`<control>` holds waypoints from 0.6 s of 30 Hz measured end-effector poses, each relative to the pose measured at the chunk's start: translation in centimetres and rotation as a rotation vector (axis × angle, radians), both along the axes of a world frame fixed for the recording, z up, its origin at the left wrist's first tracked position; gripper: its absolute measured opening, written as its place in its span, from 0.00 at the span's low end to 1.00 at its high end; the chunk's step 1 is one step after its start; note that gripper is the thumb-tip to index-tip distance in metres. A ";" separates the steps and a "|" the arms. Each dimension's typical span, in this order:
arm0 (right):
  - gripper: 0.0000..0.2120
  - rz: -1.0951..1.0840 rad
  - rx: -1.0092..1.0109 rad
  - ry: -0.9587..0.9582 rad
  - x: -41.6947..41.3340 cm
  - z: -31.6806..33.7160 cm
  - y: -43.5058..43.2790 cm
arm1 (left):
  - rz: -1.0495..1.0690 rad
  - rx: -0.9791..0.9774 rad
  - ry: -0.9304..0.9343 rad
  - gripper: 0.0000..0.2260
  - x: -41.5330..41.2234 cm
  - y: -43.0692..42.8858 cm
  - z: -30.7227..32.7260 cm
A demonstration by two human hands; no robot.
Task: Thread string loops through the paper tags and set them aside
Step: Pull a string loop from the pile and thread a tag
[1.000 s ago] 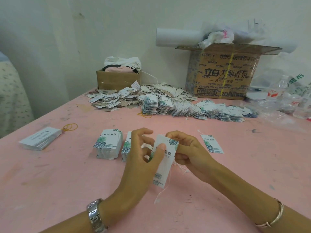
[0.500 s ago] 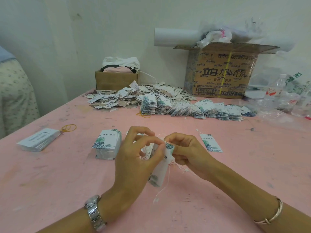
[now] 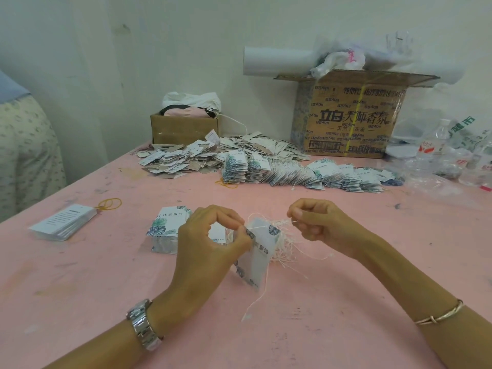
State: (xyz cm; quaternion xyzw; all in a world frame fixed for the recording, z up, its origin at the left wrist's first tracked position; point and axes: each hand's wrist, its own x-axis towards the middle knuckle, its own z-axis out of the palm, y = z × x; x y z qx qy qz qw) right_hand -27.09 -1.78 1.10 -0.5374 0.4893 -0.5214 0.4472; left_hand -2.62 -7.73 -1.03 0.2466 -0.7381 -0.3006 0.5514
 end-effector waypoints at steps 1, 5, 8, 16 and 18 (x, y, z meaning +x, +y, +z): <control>0.04 0.010 0.020 0.038 -0.3 0.0 0.1 | -0.016 0.017 0.007 0.03 0.0 0.0 0.1; 0.07 -0.022 0.065 0.072 -1.3 -0.1 0.3 | -0.070 0.063 0.014 0.02 0.0 -0.1 0.2; 0.11 -0.071 0.052 0.027 -1.6 -0.1 0.1 | -0.082 0.083 0.025 0.02 -0.2 -0.3 0.3; 0.09 0.011 0.016 -0.111 -1.2 0.1 0.0 | -0.312 0.255 0.039 0.04 -1.2 -0.7 1.0; 0.12 0.049 0.000 -0.117 -0.7 0.3 0.1 | -0.365 0.320 0.055 0.05 -1.8 -1.0 1.4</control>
